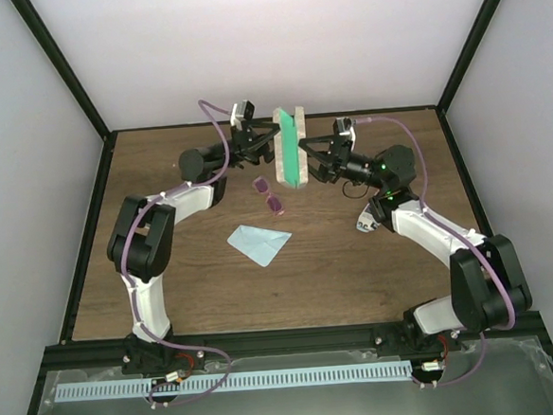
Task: Organize the sunglasses
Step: Open the sunglasses case, then place the sunglasses case at the center of the board.
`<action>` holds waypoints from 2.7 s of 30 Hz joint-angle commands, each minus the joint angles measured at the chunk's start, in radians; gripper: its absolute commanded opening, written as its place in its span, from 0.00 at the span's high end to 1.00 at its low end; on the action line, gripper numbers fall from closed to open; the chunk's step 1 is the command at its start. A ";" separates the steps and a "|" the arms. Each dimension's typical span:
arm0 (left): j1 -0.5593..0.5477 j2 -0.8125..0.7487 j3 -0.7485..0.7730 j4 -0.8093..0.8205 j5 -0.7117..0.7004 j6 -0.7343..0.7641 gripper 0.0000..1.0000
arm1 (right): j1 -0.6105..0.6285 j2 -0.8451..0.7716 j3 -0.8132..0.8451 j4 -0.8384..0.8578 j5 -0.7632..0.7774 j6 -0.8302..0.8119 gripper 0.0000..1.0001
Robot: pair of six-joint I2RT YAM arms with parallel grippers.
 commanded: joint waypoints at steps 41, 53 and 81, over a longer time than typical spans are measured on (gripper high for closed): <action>0.166 0.099 -0.034 0.236 -0.161 -0.019 0.50 | -0.065 -0.241 0.041 0.643 0.204 0.150 0.68; 0.194 0.099 -0.019 0.237 -0.206 -0.049 0.50 | -0.066 -0.287 0.025 0.649 0.306 0.148 0.71; 0.294 -0.100 -0.159 -0.324 -0.066 0.398 0.09 | -0.057 0.047 0.366 -1.305 -0.040 -0.797 0.71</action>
